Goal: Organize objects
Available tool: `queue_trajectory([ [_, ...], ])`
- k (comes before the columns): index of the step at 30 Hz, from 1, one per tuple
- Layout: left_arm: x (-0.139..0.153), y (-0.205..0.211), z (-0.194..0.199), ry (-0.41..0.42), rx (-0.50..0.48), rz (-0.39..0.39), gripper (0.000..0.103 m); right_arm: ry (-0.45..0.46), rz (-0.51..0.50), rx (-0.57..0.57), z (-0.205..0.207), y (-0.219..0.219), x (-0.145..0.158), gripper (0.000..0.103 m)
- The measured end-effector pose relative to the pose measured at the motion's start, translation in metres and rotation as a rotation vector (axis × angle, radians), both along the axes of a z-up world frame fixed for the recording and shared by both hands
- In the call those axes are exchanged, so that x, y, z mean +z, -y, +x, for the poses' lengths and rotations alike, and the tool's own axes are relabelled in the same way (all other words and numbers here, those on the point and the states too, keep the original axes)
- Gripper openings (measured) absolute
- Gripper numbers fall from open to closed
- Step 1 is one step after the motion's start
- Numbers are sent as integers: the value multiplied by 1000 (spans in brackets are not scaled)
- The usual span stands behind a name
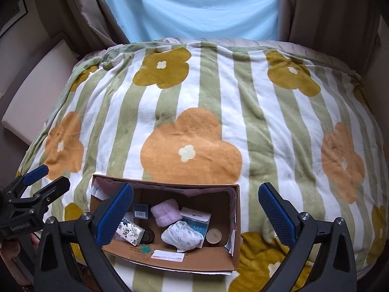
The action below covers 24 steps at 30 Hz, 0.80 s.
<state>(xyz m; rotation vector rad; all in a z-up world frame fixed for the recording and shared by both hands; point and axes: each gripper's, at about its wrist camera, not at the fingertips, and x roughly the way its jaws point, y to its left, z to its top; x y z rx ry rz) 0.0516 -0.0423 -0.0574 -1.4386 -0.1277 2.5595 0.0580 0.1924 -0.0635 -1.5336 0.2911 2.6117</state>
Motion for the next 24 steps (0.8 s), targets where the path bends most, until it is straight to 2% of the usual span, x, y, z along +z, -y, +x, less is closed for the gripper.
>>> queue_trajectory([
  [9, -16, -9, -10, 16, -27, -12, 103, 17, 3, -31, -8, -3, -14, 103],
  [24, -21, -14, -15, 19, -45, -19, 103, 18, 32, -59, -13, -8, -15, 102],
])
